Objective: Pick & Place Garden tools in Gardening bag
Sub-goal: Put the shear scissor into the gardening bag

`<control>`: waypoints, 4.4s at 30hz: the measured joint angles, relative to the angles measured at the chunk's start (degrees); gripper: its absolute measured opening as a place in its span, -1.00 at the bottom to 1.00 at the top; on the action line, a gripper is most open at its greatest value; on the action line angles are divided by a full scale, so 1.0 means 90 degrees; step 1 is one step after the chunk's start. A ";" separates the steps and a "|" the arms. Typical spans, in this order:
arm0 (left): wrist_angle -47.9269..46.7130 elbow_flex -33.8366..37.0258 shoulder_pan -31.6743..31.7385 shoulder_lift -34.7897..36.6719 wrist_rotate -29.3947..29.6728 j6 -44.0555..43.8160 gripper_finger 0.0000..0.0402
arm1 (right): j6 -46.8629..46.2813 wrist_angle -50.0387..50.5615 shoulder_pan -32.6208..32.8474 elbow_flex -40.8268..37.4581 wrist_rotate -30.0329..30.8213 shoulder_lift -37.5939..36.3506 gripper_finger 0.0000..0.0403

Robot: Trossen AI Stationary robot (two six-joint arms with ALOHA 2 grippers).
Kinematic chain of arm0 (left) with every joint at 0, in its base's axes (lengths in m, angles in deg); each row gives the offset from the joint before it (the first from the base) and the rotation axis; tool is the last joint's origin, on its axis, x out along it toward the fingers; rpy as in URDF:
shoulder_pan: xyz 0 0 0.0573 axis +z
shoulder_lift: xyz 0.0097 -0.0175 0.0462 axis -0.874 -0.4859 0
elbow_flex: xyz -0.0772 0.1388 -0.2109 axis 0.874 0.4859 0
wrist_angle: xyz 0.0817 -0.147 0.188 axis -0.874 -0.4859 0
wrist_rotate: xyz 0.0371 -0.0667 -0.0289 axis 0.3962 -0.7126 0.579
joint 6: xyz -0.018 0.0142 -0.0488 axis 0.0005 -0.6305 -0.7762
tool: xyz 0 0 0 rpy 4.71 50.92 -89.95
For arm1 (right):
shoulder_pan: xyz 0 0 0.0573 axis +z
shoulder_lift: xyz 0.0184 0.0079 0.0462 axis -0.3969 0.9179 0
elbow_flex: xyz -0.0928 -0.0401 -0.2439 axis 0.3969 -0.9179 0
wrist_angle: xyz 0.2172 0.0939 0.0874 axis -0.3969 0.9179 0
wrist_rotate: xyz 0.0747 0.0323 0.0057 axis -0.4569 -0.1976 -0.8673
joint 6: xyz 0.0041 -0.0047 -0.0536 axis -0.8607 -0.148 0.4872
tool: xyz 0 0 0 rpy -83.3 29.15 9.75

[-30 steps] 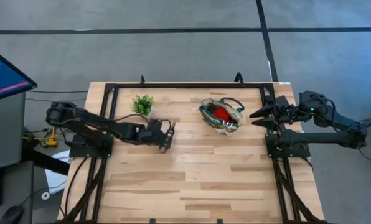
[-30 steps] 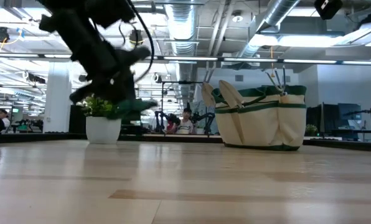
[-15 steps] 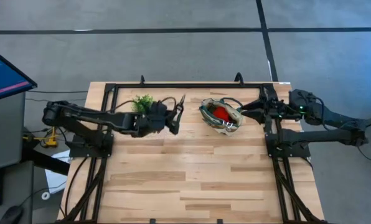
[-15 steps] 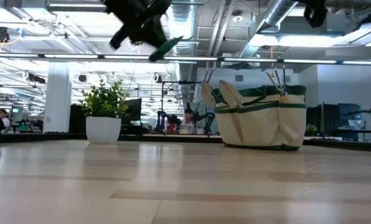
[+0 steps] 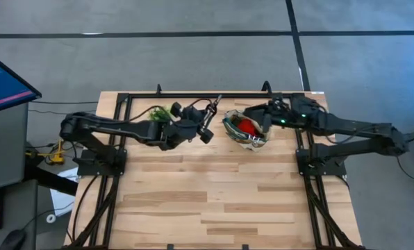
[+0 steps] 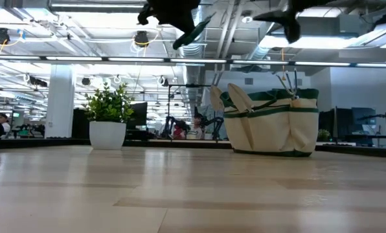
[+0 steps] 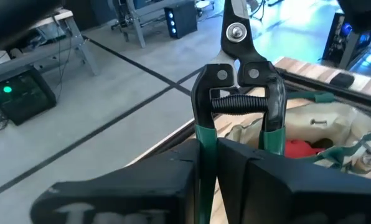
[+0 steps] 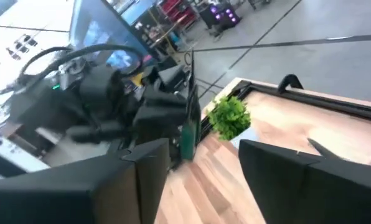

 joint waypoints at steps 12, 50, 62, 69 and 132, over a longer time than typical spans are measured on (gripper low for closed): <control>0.0187 -0.0049 0.0000 -0.0177 0.0027 0.0024 -0.92 | -0.0250 -0.2041 -0.0046 0.0004 -0.0365 0.1575 0.12; 0.0291 -0.0050 -0.0146 -0.0167 0.0050 -0.0004 -0.92 | -0.0188 -0.3194 -0.0345 0.1078 -0.1092 0.3507 -0.68; 0.0357 -0.0050 -0.0151 -0.0165 0.0055 -0.0014 -0.72 | 0.0106 -0.3096 -0.0350 0.1075 -0.1043 0.3507 -0.96; 0.0553 -0.0045 -0.0119 -0.0118 -0.0063 -0.0552 -0.49 | 0.0273 -0.3126 -0.0349 0.1078 -0.1167 0.3499 -0.97; 0.0630 -0.0048 -0.0083 0.0624 -0.0293 -0.0802 0.22 | 0.4736 0.2736 -0.1534 0.1092 -0.0301 0.3016 -0.97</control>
